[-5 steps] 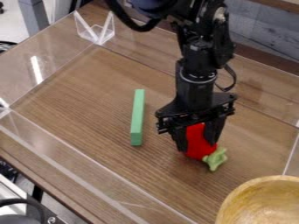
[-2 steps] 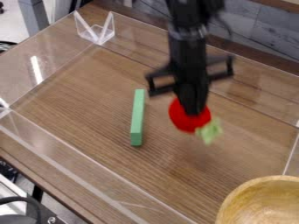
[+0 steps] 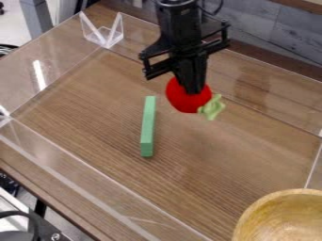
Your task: Move the red fruit to the left
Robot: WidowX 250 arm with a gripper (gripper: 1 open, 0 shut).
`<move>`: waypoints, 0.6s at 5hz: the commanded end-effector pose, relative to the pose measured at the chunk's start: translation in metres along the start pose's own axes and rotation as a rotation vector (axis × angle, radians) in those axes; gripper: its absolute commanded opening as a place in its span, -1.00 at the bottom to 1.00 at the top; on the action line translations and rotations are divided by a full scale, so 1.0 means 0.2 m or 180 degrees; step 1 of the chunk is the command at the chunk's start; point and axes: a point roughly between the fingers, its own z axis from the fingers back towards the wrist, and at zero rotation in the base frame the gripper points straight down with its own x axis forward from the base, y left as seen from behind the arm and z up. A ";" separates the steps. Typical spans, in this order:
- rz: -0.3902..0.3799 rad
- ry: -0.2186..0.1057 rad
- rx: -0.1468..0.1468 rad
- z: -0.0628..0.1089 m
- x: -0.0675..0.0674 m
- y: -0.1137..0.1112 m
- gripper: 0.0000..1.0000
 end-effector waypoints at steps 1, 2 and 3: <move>0.0091 -0.0116 -0.0074 0.03 0.04 -0.01 -1.00; 0.0267 -0.0168 -0.0061 0.03 -0.02 0.01 -1.00; 0.0454 -0.0216 -0.0062 0.04 -0.07 0.00 -1.00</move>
